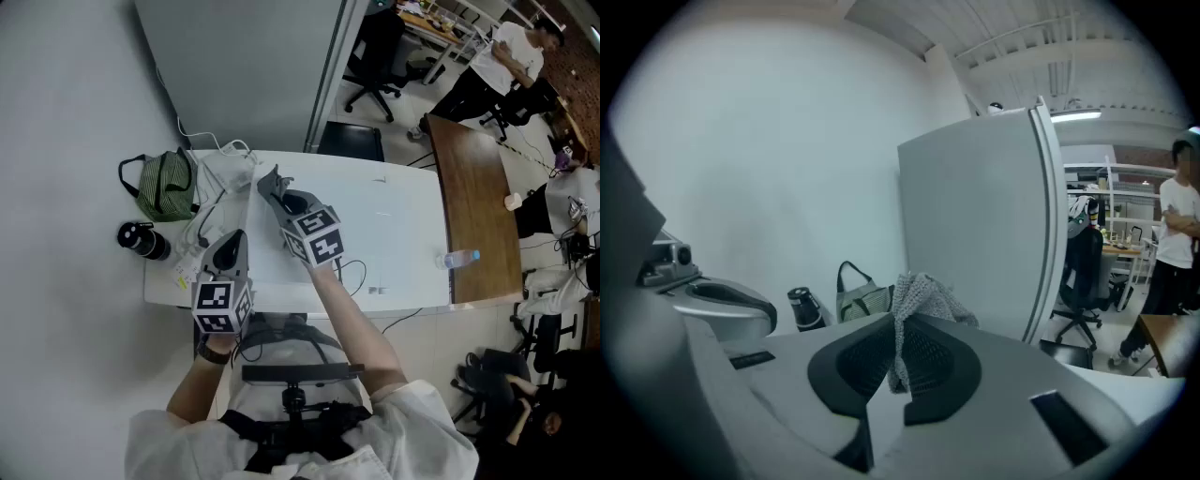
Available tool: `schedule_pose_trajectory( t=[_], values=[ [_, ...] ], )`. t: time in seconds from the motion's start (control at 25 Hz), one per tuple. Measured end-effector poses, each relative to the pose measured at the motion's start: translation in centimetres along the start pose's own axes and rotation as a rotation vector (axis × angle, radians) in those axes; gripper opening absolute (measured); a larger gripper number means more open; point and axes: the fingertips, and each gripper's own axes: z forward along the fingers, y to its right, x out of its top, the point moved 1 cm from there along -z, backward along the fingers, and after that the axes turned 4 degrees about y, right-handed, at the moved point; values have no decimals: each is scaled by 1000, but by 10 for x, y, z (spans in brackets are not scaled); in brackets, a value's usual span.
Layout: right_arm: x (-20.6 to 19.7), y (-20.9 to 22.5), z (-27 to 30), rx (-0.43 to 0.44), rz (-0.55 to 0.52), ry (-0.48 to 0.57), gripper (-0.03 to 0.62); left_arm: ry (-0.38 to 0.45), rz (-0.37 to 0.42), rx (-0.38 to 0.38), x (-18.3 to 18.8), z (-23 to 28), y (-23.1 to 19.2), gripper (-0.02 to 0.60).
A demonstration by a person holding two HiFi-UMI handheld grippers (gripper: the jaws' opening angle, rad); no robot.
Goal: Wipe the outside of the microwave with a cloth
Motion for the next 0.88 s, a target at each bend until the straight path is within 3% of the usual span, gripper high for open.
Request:
schedule_pose_trajectory(
  t=[0.16,0.36,0.6,0.88],
  values=[
    [-16,1,40,-13,-86,-152,16,-4,-3,-36,4,1,-19,21],
    [-39,55,34,-174,-132,-257,17,-13,16,-80,3,5,-32,21],
    [-62,145,-43,-400,-87,-305,17,-21,35,-153,-8,10,-16,21],
    [-117,249,-185,-670,-18,-391,17,-24,56,-221,-11,18,11,21]
  ],
)
